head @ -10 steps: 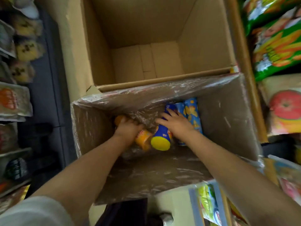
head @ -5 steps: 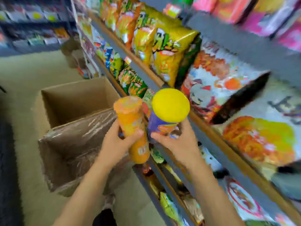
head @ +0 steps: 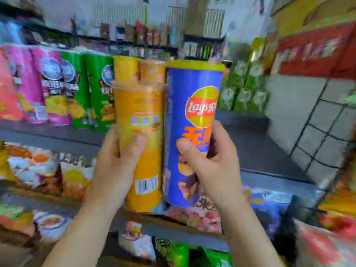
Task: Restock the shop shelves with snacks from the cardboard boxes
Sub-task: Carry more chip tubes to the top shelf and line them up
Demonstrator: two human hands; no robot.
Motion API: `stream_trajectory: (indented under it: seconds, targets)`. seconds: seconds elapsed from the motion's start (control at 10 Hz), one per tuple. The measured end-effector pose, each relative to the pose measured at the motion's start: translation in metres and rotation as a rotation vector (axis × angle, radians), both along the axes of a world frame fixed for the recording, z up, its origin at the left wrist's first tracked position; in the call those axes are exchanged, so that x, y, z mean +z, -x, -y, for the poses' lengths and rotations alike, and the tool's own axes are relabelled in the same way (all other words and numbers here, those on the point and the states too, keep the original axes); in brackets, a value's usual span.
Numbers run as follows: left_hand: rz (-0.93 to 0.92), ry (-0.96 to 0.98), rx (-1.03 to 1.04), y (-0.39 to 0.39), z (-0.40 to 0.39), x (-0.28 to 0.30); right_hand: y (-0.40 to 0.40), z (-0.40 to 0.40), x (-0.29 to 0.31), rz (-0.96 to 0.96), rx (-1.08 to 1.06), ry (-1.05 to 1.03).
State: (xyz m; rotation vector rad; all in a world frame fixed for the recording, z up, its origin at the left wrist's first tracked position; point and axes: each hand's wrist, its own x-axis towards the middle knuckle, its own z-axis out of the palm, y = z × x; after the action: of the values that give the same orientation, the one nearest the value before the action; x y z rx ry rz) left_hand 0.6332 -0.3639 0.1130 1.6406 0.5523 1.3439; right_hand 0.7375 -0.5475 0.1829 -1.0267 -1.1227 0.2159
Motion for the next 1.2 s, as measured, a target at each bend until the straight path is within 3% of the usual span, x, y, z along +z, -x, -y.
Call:
stream_trajectory:
  seconds: [0.1,0.2,0.4,0.6,0.9,1.2]
  targets:
    - [0.072,-0.079,-0.128,-0.046,0.079,0.066,-0.044,0.022,0.015,0.028,-0.279,-0.051]
    - [0.170,-0.145,-0.305,-0.080,0.106,0.089,-0.091,0.031,0.024,0.027,-0.513,-0.073]
    - [0.081,-0.068,-0.376,-0.143,0.114,0.086,-0.162,0.016,0.021,0.035,-0.754,0.085]
    - [-0.199,-0.213,-0.182,-0.148,0.103,0.045,-0.187,0.012,0.006,0.025,-0.797,0.229]
    - [-0.636,-0.466,0.241,-0.149,0.108,0.036,-0.190,0.015,-0.007,0.098,-0.825,0.399]
    - [-0.748,-0.726,0.284,-0.168,0.113,0.050,-0.183,0.023,-0.005,0.216,-0.913,0.531]
